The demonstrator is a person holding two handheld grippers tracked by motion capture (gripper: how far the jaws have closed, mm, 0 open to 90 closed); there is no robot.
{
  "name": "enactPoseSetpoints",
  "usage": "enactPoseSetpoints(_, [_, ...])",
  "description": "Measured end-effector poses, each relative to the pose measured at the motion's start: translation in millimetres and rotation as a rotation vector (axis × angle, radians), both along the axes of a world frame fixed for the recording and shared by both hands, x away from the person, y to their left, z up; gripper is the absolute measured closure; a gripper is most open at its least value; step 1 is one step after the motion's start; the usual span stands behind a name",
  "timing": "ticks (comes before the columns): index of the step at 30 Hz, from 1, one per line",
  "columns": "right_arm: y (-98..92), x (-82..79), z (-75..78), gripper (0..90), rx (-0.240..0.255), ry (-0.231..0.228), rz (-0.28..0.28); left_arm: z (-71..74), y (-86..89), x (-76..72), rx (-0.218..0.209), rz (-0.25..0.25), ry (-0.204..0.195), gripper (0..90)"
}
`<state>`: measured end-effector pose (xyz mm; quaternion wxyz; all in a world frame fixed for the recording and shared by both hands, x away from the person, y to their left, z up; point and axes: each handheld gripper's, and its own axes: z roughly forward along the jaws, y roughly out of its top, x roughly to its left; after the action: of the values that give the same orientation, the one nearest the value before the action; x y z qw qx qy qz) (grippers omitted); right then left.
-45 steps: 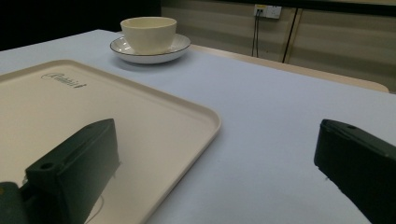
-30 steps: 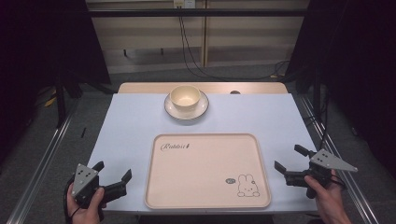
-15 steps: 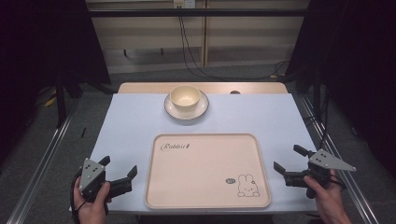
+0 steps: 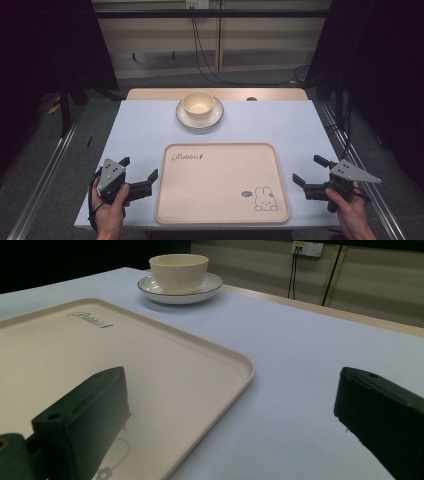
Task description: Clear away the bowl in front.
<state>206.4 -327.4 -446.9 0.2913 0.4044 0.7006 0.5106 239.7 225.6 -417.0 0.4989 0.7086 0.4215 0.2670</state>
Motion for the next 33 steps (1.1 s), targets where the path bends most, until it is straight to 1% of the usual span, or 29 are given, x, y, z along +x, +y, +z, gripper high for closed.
enactPoseSetpoints(4, [0.5, 0.2, -0.3, 0.9, 0.0, 0.005, 0.002, 1.6, -5.5, 5.7, 0.002, -0.02, 0.004, 2.4])
enactPoseSetpoints(6, [0.4, 0.3, -0.2, 0.9, 0.001, 0.005, 0.004, 1.8, -9.7, 9.8, -0.012, -0.033, 0.016, 2.7])
enactPoseSetpoints(7, [0.4, 0.3, -0.2, 0.9, 0.001, 0.005, 0.005, 2.3, -10.1, 11.6, -0.001, -0.042, 0.018, 2.7])
enactPoseSetpoints(8, [0.3, 0.2, -0.2, 0.9, 0.001, 0.007, 0.006, 2.3, -11.0, 14.1, -0.007, -0.047, 0.005, 2.3])
enactPoseSetpoints(9, [0.2, 0.3, -0.2, 1.0, 0.002, 0.009, 0.005, 3.0, -10.6, 17.3, 0.014, -0.046, 0.005, 2.2])
enactPoseSetpoints(10, [0.4, 0.4, -0.6, 1.1, -0.002, 0.012, 0.001, 3.1, -12.3, 20.3, 0.0, -0.034, 0.005, 2.6])
enactPoseSetpoints(11, [-0.1, 0.8, -0.7, 1.1, -0.01, 0.008, 0.001, 3.8, -12.4, 22.5, -0.001, -0.039, 0.009, 2.9])
enactPoseSetpoints(13, [0.0, 0.3, -0.3, 1.1, -0.002, 0.012, 0.016, 5.5, -14.5, 27.3, 0.01, -0.053, 0.011, 2.4])
enactPoseSetpoints(14, [-0.1, 0.3, -0.3, 1.1, -0.001, 0.013, 0.012, 5.7, -16.8, 29.6, -0.002, -0.053, 0.005, 2.4])
enactPoseSetpoints(15, [-0.1, 0.3, -0.3, 1.1, 0.0, 0.013, 0.015, 6.3, -18.4, 32.2, 0.01, -0.051, 0.007, 2.3])
enactPoseSetpoints(16, [-0.5, 0.6, -0.4, 1.1, -0.004, 0.007, 0.016, 6.3, -18.6, 34.3, 0.013, -0.066, 0.008, 2.3])
enactPoseSetpoints(17, [-0.3, 0.3, -0.3, 1.1, -0.001, 0.011, 0.017, 6.3, -20.1, 36.5, 0.01, -0.07, 0.012, 2.4])
enactPoseSetpoints(18, [-0.2, 0.4, -0.3, 1.2, -0.002, 0.011, 0.014, 6.5, -21.3, 39.5, 0.021, -0.074, 0.014, 2.2])
enactPoseSetpoints(19, [-0.1, 0.5, -0.4, 1.2, -0.003, 0.009, 0.019, 6.1, -22.6, 41.5, 0.009, -0.076, 0.017, 2.3])
enactPoseSetpoints(20, [-0.2, 0.5, -0.4, 1.2, -0.004, 0.006, 0.018, 6.3, -23.4, 43.8, 0.02, -0.077, 0.023, 2.4])
enactPoseSetpoints(21, [-0.2, 0.4, -0.3, 1.2, -0.003, 0.009, 0.019, 6.1, -24.7, 46.9, 0.014, -0.086, 0.025, 2.6])
enactPoseSetpoints(22, [-0.2, 0.5, -0.4, 1.2, -0.003, 0.006, 0.02, 6.2, -26.1, 48.8, 0.017, -0.081, 0.026, 2.5])
enactPoseSetpoints(23, [-0.3, 0.6, -0.4, 1.3, -0.003, 0.006, 0.021, 6.2, -26.4, 50.6, 0.018, -0.088, 0.022, 2.6])
enactPoseSetpoints(26, [-0.2, 0.6, -0.4, 1.3, -0.002, 0.008, 0.022, 6.9, -29.1, 54.3, 0.026, -0.075, 0.012, 3.2])
enactPoseSetpoints(27, [0.0, 0.7, -0.5, 1.4, -0.003, 0.006, 0.01, 7.9, -32.9, 58.9, 0.026, -0.092, 0.006, 3.1])
enactPoseSetpoints(28, [0.0, 1.0, -0.7, 1.4, -0.006, 0.005, 0.01, 9.1, -34.8, 62.2, 0.042, -0.1, 0.009, 3.1])
enactPoseSetpoints(29, [-0.1, 1.1, -0.8, 1.4, -0.01, 0.009, 0.017, 9.4, -36.0, 64.8, 0.038, -0.107, 0.006, 2.9])
enactPoseSetpoints(30, [0.0, 1.2, -0.9, 1.4, -0.01, 0.011, 0.018, 9.8, -37.6, 68.0, 0.044, -0.105, 0.005, 2.8])
enactPoseSetpoints(31, [-0.1, 1.4, -1.0, 1.4, -0.008, 0.013, 0.017, 9.4, -39.1, 71.8, 0.041, -0.111, -0.001, 2.9])
enactPoseSetpoints(33, [-0.1, 1.4, -1.0, 1.4, -0.006, 0.009, 0.017, 8.1, -41.8, 80.6, 0.05, -0.108, 0.005, 3.1])
